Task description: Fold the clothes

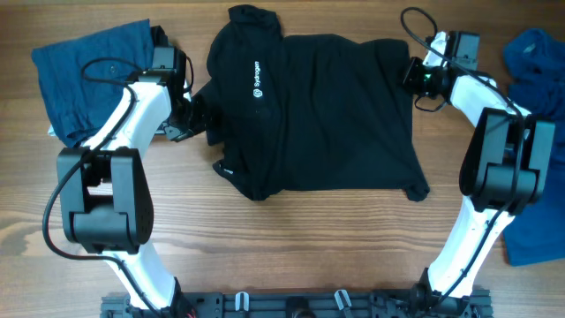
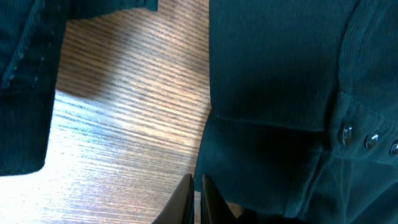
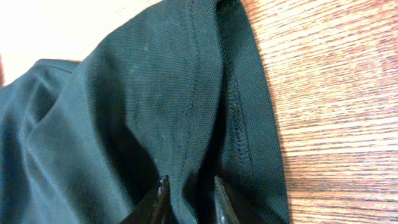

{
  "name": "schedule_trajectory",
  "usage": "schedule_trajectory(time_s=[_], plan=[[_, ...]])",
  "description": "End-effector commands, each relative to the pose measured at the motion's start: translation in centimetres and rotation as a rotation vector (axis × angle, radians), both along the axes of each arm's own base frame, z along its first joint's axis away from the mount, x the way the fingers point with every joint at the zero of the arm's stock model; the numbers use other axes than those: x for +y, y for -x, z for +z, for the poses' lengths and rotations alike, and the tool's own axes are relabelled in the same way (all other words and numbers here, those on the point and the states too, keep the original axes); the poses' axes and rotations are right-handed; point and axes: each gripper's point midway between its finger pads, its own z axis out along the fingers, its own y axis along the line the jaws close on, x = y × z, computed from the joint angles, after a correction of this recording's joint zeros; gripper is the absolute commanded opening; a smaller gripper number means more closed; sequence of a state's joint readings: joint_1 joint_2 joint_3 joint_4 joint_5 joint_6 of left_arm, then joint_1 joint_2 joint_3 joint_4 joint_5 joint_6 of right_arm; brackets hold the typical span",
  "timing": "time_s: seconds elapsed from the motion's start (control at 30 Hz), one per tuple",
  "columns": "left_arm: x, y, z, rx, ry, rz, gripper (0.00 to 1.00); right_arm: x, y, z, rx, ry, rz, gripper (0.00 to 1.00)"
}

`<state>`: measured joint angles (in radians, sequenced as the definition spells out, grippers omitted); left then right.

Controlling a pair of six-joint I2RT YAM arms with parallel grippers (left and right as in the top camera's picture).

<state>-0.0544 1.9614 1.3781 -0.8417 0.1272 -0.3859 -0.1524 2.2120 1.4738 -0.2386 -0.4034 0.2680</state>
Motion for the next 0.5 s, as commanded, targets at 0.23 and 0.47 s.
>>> schedule_trajectory(time_s=[0.23, 0.47], plan=[[0.2, 0.2, 0.3, -0.006, -0.031, -0.019, 0.05, 1.2, 0.5, -1.0, 0.027, 0.009, 0.014, 0.2], [0.3, 0.2, 0.3, -0.005, -0.034, -0.019, 0.05, 1.7, 0.6, -1.0, 0.033, 0.008, 0.023, 0.2]])
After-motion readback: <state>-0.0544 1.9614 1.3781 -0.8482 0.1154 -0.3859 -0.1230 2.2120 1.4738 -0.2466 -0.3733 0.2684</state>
